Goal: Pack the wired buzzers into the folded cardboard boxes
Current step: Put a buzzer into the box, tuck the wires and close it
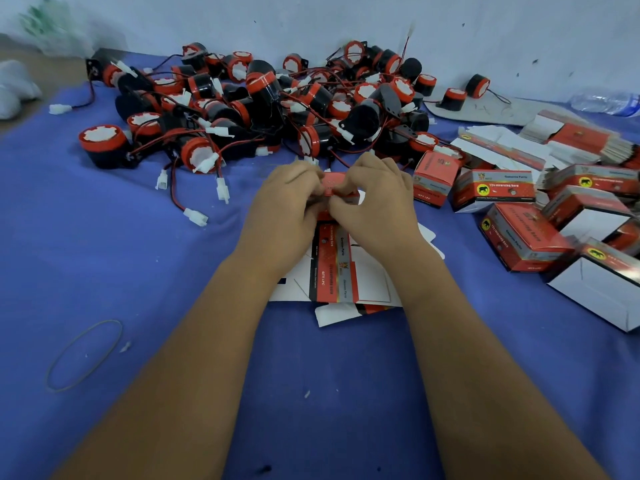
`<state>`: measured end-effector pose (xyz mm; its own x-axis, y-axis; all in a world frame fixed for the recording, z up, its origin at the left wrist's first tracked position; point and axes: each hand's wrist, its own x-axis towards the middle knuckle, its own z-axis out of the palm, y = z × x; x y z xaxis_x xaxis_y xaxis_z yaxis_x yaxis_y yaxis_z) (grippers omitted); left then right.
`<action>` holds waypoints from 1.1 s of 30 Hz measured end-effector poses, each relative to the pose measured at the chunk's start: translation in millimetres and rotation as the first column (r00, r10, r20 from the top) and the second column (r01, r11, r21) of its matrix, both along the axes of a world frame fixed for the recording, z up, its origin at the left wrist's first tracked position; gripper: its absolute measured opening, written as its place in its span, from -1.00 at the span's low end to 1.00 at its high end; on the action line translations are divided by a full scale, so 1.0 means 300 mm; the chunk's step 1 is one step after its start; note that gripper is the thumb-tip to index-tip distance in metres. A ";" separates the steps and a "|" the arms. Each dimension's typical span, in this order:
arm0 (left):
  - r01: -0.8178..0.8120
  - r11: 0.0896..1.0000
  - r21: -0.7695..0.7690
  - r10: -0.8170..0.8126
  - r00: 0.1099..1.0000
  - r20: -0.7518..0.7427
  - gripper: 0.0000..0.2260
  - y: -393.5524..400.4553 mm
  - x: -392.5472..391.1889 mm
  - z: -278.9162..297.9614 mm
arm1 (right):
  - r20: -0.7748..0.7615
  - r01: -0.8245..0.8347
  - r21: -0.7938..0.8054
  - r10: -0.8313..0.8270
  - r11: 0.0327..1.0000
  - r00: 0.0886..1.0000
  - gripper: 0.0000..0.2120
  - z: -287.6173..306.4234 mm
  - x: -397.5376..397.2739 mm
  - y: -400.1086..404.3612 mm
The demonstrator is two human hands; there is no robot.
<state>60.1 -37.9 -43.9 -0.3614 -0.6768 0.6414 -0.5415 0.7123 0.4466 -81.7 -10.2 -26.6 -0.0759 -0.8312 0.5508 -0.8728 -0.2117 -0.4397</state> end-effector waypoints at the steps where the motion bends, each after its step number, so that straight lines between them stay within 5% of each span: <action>1: 0.017 1.000 0.023 -0.017 1.000 -0.002 -0.87 0.000 -0.002 -0.005 | 0.027 -0.015 -0.003 0.016 1.000 1.000 -0.88 -0.005 0.000 0.002; 4: 0.021 0.999 0.033 -0.021 1.000 -0.006 -0.72 0.004 -0.005 -0.010 | 0.107 -0.066 -0.055 0.071 0.996 0.992 -0.96 -0.019 -0.006 0.013; 9: -0.013 0.997 0.080 0.019 0.997 -0.080 -0.79 -0.003 -0.016 0.004 | 0.039 -0.082 -0.084 0.086 0.993 0.996 -0.92 -0.024 0.004 0.009; 18: -0.085 0.995 0.049 0.088 0.993 -0.077 -0.80 0.022 -0.032 0.010 | 0.272 -0.038 0.011 0.033 0.999 0.962 -0.75 -0.034 0.008 0.006; 20: -0.049 0.996 0.073 0.055 0.995 -0.084 -0.70 0.038 -0.028 0.002 | 0.467 -0.075 0.034 0.050 0.997 0.883 -0.65 -0.036 -0.002 0.022; 22: -0.035 0.989 0.143 0.050 0.993 -0.106 -0.58 0.035 -0.014 -0.001 | 0.732 -0.114 0.059 0.035 0.992 0.680 -0.56 -0.029 -0.022 0.023; 24: -0.026 0.966 0.259 0.091 0.966 -0.243 -0.50 0.022 0.007 0.002 | 0.886 -0.101 0.046 0.006 0.994 0.463 -0.49 -0.021 -0.042 0.019; 26: 0.037 0.902 0.430 0.161 0.895 -0.416 -0.47 0.002 0.027 0.007 | 0.936 -0.076 0.038 -0.009 0.996 0.351 -0.48 -0.015 -0.057 0.017; 30: 0.182 0.742 0.645 0.157 0.888 -0.432 -0.48 -0.031 0.050 -0.005 | 0.942 -0.138 0.120 -0.070 0.983 0.327 -0.51 -0.015 -0.055 0.005; 33: 0.112 0.805 0.583 0.099 0.943 -0.318 -0.53 -0.029 0.048 -0.010 | 0.913 -0.215 0.155 -0.057 0.964 0.403 -0.51 -0.009 -0.037 0.009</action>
